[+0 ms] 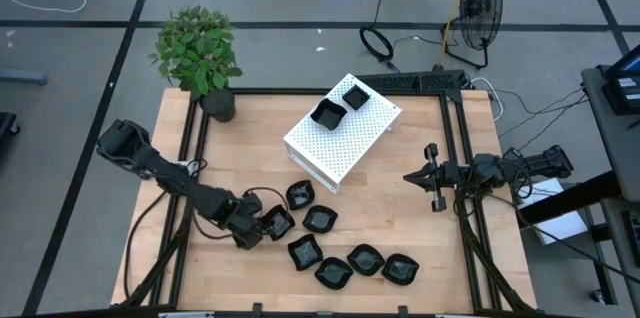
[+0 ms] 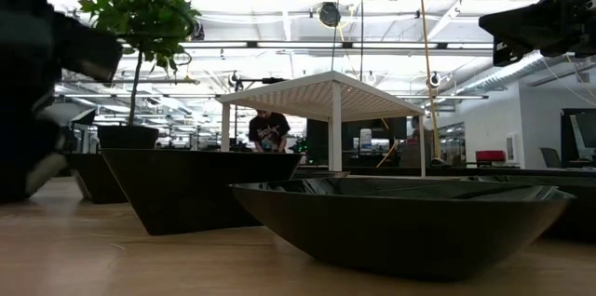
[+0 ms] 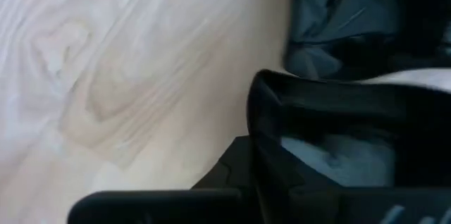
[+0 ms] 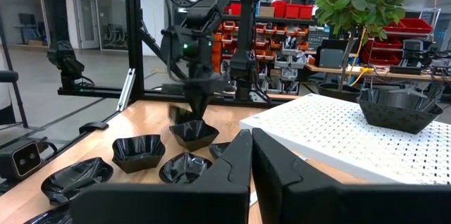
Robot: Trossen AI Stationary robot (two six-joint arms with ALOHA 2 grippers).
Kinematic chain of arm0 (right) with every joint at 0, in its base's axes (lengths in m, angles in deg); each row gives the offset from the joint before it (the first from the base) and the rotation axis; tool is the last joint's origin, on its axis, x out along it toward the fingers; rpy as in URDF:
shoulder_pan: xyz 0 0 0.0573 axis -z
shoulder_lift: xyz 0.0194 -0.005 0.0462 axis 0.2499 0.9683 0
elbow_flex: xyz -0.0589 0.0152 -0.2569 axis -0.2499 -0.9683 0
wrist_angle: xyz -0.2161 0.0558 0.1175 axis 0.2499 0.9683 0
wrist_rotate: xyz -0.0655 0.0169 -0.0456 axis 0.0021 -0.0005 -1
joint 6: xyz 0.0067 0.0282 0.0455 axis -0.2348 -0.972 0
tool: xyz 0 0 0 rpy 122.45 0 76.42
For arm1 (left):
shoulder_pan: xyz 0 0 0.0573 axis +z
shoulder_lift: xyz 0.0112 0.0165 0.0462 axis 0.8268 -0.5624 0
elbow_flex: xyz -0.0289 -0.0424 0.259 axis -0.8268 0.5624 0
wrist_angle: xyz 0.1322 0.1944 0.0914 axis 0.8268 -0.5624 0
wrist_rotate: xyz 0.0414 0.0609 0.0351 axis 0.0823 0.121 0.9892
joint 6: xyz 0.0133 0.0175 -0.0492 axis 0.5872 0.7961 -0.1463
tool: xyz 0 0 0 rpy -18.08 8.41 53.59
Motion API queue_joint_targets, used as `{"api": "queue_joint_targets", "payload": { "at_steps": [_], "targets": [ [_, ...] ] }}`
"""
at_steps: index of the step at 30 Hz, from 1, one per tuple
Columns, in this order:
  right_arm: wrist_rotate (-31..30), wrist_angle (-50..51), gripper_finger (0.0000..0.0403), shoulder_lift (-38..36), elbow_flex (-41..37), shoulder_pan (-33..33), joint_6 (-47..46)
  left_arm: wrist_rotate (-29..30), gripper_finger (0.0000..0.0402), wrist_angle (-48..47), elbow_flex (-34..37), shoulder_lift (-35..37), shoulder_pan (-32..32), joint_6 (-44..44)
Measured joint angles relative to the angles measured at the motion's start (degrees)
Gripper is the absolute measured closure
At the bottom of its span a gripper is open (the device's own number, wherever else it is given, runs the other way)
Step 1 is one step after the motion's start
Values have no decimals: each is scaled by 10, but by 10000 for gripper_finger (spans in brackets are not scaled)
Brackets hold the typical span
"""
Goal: Pick & Place Mini shaped plates
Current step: Stack the black distorted square plate on top of the black distorted square plate on the shelf
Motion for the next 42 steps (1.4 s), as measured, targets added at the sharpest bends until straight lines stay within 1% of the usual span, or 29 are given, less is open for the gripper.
{"api": "queue_joint_targets", "payload": {
  "at_steps": [6,8,11,14,20,23,26,29,32,34,38,42],
  "targets": [
    [0,0,403,0,0,0,0,29,398,-8,1,54,0,-12],
    [0,0,403,0,0,0,0,29,397,-7,1,68,0,-5],
    [0,0,403,0,0,0,0,5,399,-6,1,83,0,6],
    [0,0,403,0,0,0,0,11,399,-7,1,95,0,8],
    [0,0,403,0,0,0,0,56,400,-3,0,137,17,9],
    [0,0,403,0,0,0,0,96,400,0,-1,166,38,18],
    [0,0,403,0,0,0,0,140,400,3,-24,188,71,33],
    [0,0,403,0,0,0,0,161,400,10,-67,203,125,58],
    [0,0,403,0,0,0,0,152,401,13,-134,202,191,135],
    [0,0,403,0,0,0,0,133,401,17,-189,190,241,201],
    [0,0,403,0,0,0,0,85,401,12,-309,138,348,332],
    [0,0,403,0,0,0,0,7,401,-3,-436,63,450,427]
  ]
}}
